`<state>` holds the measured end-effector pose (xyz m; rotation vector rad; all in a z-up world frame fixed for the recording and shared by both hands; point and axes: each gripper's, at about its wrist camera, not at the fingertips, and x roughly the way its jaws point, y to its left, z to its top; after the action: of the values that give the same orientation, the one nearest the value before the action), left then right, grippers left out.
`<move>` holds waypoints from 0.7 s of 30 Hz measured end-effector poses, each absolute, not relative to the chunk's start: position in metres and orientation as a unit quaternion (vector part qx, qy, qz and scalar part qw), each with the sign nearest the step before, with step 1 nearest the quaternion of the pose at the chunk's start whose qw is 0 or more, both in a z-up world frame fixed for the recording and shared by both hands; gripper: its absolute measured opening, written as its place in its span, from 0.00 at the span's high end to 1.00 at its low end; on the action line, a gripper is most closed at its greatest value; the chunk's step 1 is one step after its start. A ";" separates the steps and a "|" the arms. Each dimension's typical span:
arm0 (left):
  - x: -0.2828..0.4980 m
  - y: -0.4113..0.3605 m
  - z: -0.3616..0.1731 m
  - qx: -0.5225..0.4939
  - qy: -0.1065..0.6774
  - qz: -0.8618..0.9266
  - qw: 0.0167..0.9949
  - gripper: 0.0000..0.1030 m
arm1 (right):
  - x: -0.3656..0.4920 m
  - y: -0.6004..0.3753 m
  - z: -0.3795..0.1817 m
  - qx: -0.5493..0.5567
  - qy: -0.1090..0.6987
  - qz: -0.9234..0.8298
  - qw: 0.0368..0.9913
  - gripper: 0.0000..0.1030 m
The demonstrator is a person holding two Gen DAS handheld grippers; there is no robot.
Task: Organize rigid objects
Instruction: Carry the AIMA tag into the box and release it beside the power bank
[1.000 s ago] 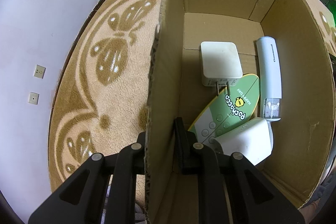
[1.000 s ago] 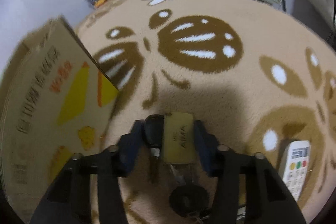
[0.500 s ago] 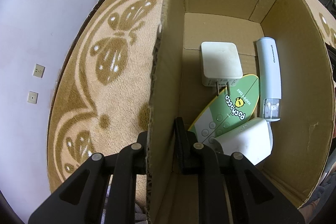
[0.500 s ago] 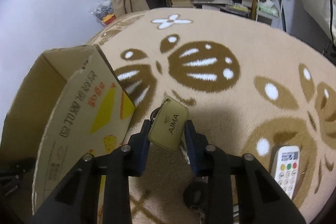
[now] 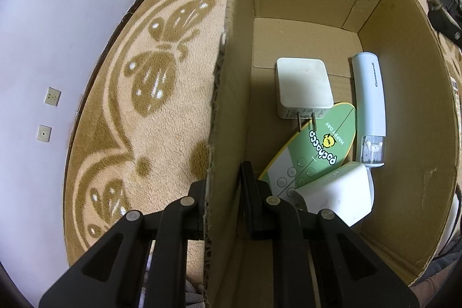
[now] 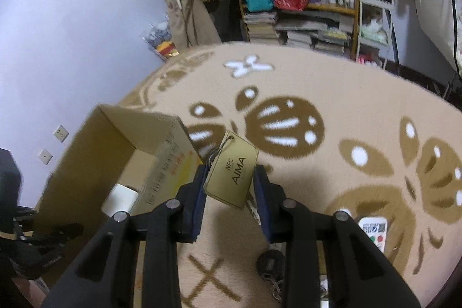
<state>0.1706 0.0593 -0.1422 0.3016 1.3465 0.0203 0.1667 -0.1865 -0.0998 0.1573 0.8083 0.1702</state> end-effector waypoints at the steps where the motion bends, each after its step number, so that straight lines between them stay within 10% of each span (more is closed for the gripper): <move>1: 0.171 0.059 -0.142 0.139 0.621 0.009 0.771 0.85 | 0.166 -0.182 -0.094 0.073 0.389 0.090 0.914 0.67; 21: 0.173 0.061 -0.143 0.135 0.622 0.008 0.771 0.85 | 0.153 -0.099 -0.078 -0.012 0.393 0.154 0.907 0.67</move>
<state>0.1726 0.0611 -0.1431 0.2922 1.3493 0.0176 0.1527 -0.0988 -0.0783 -0.0244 0.8107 0.3181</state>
